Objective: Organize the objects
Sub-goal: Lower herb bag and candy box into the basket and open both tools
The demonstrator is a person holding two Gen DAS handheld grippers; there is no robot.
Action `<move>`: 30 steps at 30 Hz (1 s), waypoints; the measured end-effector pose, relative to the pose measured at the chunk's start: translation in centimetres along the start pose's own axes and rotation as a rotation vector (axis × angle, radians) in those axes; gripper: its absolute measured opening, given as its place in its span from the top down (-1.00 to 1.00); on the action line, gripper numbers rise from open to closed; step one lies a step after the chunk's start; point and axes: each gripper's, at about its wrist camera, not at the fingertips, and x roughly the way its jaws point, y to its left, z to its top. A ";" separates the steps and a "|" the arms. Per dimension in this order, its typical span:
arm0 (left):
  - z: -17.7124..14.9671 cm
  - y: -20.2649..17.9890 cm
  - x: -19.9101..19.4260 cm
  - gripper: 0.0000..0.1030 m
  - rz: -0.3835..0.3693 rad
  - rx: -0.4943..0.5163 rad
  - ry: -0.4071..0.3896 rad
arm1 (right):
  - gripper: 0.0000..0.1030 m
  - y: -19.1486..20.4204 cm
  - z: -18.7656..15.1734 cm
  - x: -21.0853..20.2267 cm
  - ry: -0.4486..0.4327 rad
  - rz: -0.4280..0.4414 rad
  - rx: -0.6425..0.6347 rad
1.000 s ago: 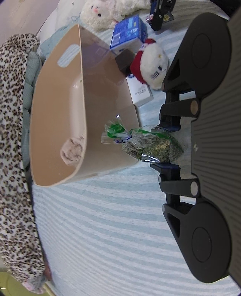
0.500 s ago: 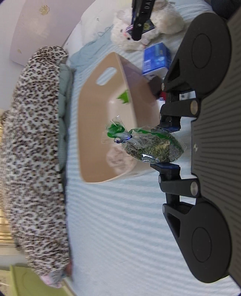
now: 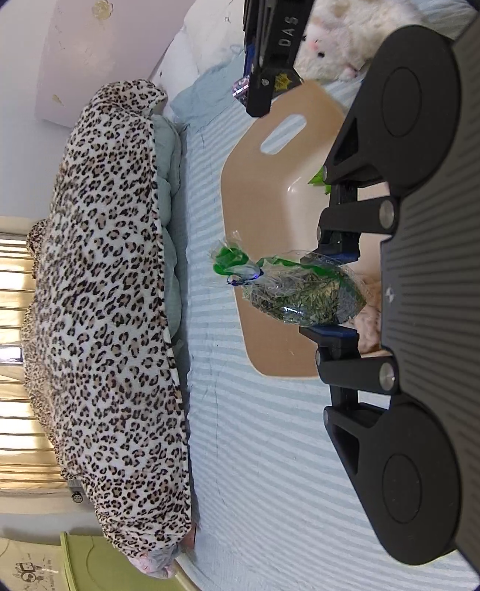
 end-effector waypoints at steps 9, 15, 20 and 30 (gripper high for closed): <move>-1.0 -1.3 5.8 0.36 0.046 0.019 0.110 | 0.59 1.7 -0.7 5.7 0.080 -0.020 -0.037; -2.2 -1.1 7.5 0.32 0.028 0.026 0.169 | 0.59 2.2 -2.0 7.5 0.138 -0.017 -0.063; -1.7 -1.3 5.9 -0.46 0.041 0.010 0.148 | 0.10 1.4 -2.3 7.6 0.165 0.012 -0.061; -1.6 -1.3 1.8 -0.58 0.031 -0.021 0.107 | -0.64 -1.0 -1.2 1.5 0.108 -0.004 -0.067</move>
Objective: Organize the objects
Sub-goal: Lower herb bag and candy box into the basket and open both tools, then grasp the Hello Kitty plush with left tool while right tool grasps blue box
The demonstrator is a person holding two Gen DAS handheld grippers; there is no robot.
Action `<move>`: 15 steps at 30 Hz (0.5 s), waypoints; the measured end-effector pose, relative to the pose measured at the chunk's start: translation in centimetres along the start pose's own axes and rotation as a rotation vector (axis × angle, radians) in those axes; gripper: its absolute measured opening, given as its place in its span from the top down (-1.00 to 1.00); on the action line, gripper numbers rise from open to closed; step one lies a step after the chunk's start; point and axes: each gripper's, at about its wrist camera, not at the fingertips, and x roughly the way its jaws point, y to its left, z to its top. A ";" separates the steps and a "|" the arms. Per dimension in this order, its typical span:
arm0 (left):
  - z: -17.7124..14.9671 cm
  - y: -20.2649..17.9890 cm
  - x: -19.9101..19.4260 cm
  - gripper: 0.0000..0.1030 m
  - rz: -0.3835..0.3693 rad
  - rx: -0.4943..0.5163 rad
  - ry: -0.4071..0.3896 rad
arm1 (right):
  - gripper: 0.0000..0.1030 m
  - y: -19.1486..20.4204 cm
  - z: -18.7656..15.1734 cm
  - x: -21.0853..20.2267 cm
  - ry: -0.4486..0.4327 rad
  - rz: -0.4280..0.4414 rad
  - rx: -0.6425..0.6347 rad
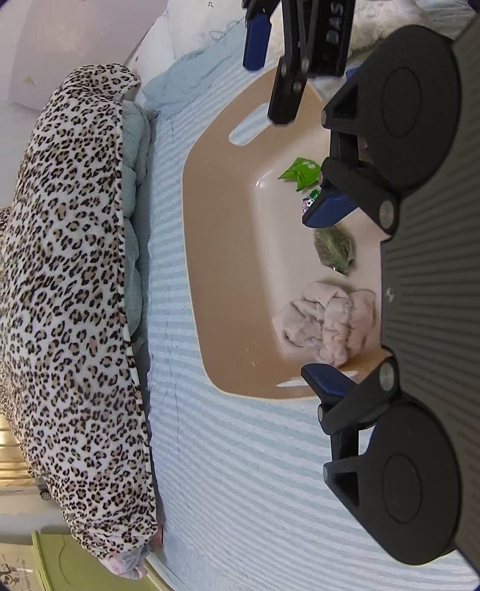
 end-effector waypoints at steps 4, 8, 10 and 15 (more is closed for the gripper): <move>-1.2 -0.1 -1.6 -0.62 -0.024 0.006 -0.007 | -0.81 -0.9 -0.6 -2.2 0.011 -0.015 -0.059; -2.6 -0.5 -3.0 -0.62 -0.032 0.022 -0.007 | -0.91 -1.8 -1.7 -3.9 0.053 -0.013 -0.099; -3.5 -0.8 -3.5 -0.62 -0.039 0.035 -0.003 | -0.92 -2.1 -2.5 -4.4 0.090 -0.002 -0.129; -5.5 -1.9 -3.4 -0.65 -0.068 0.072 0.054 | -0.92 -2.7 -4.4 -4.6 0.140 -0.025 -0.217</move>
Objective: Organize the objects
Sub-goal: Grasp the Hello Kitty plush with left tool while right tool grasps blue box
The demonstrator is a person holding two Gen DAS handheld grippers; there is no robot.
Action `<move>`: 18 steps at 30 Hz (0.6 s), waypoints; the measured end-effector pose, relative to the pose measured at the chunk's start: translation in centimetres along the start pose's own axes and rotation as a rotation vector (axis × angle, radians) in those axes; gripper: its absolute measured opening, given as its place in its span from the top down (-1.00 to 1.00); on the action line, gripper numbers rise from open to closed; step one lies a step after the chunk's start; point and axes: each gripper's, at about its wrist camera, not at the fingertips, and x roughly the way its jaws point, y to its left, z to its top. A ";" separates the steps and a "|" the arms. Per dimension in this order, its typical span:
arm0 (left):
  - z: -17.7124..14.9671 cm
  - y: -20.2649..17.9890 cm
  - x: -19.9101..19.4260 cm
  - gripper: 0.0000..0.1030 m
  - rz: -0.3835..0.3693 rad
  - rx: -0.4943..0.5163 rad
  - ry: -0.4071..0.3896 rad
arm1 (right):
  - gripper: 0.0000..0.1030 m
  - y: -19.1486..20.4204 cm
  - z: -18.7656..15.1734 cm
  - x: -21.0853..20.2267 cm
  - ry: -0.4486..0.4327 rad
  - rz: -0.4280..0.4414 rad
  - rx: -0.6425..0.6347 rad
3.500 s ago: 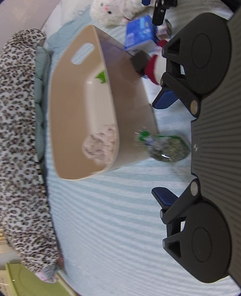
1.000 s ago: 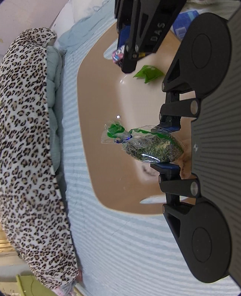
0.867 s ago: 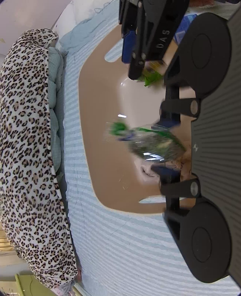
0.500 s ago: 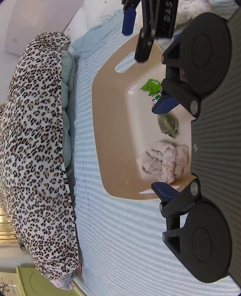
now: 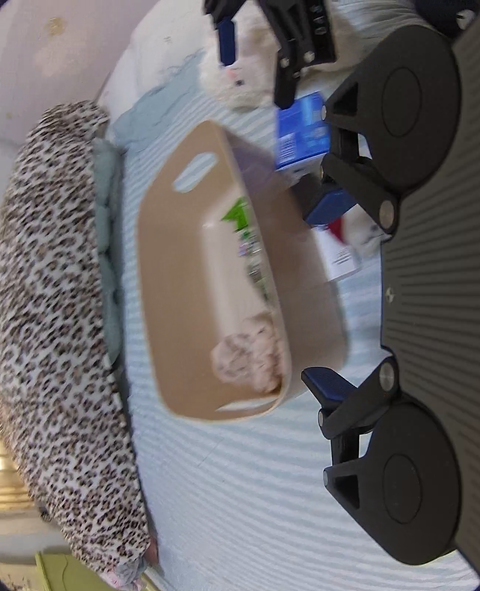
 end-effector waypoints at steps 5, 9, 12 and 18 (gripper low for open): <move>-1.9 -1.4 1.6 -0.65 -0.032 0.039 0.066 | -0.92 -0.7 -1.6 1.9 0.081 0.009 -0.021; -3.1 -2.7 3.0 -0.65 -0.059 0.054 0.113 | -0.92 -1.0 -2.7 3.5 0.139 0.029 -0.034; -3.4 -3.6 4.1 -0.65 -0.077 0.060 0.137 | -0.93 -1.2 -3.1 4.7 0.159 0.057 -0.006; -3.6 -5.4 6.1 -0.65 -0.090 0.099 0.159 | -1.00 -1.2 -3.1 5.7 0.162 0.103 0.117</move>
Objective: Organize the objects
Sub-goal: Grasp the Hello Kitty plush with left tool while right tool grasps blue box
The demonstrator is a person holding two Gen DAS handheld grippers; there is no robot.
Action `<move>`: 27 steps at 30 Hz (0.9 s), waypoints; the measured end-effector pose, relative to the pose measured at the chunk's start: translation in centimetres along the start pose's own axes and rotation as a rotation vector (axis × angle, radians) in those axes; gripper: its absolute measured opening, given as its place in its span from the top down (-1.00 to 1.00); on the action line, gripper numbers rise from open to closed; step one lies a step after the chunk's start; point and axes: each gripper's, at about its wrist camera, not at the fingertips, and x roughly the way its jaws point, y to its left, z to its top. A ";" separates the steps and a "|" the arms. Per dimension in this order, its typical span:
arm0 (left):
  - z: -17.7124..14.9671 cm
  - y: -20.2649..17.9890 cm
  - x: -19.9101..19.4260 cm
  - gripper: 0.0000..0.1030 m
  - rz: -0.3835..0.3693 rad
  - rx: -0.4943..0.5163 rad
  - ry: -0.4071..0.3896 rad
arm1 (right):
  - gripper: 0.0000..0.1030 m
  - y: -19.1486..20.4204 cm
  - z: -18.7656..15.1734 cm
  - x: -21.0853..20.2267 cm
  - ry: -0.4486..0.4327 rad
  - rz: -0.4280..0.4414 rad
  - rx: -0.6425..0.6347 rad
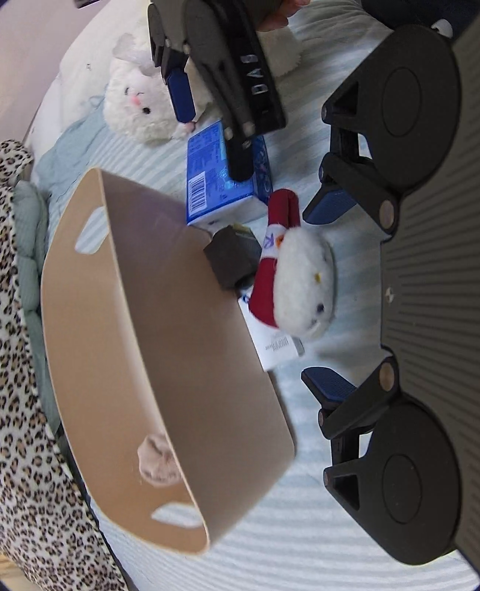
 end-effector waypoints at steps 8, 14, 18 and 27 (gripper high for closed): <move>0.7 -0.3 2.4 -0.65 0.003 -0.037 -0.003 | -1.00 -0.5 -0.1 2.4 0.035 0.011 0.204; 0.7 -0.5 2.5 -0.63 0.012 -0.012 -0.036 | -1.00 -0.4 0.2 3.0 0.029 0.012 0.272; 0.8 -0.5 2.3 -0.63 0.029 0.002 -0.046 | -1.00 0.0 0.3 3.1 0.036 0.003 0.271; 0.4 -1.2 2.4 -0.23 -0.020 0.062 -0.094 | -1.00 0.3 0.3 3.8 0.063 -0.012 0.284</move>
